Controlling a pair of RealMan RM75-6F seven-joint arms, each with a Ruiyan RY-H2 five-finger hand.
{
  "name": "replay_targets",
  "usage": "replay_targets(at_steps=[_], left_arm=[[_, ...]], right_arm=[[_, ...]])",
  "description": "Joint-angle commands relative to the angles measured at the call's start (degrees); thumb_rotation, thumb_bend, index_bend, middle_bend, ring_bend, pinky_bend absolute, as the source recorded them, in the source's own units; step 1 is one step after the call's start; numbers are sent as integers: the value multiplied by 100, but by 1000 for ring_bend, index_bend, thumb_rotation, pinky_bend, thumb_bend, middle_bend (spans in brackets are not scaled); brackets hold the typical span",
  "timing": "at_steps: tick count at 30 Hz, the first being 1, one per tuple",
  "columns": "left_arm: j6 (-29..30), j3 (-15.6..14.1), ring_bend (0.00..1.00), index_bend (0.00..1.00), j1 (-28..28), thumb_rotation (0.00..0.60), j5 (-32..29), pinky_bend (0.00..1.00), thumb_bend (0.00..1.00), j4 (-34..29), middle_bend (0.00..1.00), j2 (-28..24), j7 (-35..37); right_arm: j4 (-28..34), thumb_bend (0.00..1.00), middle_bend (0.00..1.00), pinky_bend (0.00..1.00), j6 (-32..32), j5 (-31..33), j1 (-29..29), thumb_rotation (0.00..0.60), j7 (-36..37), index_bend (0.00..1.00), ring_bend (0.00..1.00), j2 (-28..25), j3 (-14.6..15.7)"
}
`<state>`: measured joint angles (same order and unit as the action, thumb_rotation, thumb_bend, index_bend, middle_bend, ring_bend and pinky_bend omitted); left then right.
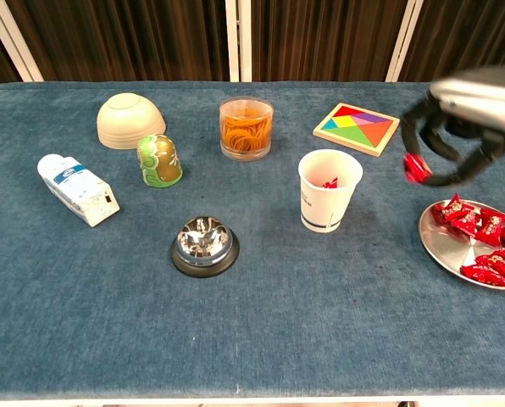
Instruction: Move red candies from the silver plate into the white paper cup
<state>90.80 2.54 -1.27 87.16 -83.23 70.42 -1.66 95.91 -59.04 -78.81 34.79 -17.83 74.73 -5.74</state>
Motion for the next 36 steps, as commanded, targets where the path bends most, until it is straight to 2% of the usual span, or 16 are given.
replay_targets(at_steps=[1,5,13,17,21,24,26,29,31,36], left_arm=[[-2,1,0,95,-6,600,7,0,0,-11,28,-4,-20],[-1,6,0,94,-2,600,-7,0,0,-20,27,-4,-26],[21,17,0,95,9,600,-19,0,0,-9,28,7,-26],[2,14,0,95,7,600,-30,0,0,22,28,17,-13],[17,13,0,95,9,600,-17,0,0,31,27,33,8],[22,13,0,95,6,600,-5,0,0,49,27,43,21],[26,13,0,95,4,600,5,0,0,55,28,44,50],[43,11,0,95,4,600,25,0,0,78,27,57,75],[43,9,0,95,-4,600,43,0,0,86,27,65,88],[14,-7,0,95,-44,600,103,0,0,69,27,83,61]], right_arm=[[221,499,818,1000,233,98,344,600,-15,641,980,-11,-307],[143,496,818,1000,531,372,637,600,-224,635,980,270,-444],[6,492,818,1000,837,818,966,600,-647,598,980,633,-445],[6,488,818,1000,885,1005,1031,600,-840,543,980,669,-388],[81,436,818,1000,840,1075,1029,600,-872,459,979,632,-343],[194,378,818,1000,661,983,943,600,-808,406,979,507,-308],[294,373,818,1000,450,847,811,600,-683,411,980,371,-278],[376,373,818,1000,49,538,458,600,-351,459,991,54,-95],[342,372,818,1000,-116,407,209,600,-227,486,997,-164,128],[69,373,818,1000,-125,552,-165,600,-345,508,999,-381,549]])
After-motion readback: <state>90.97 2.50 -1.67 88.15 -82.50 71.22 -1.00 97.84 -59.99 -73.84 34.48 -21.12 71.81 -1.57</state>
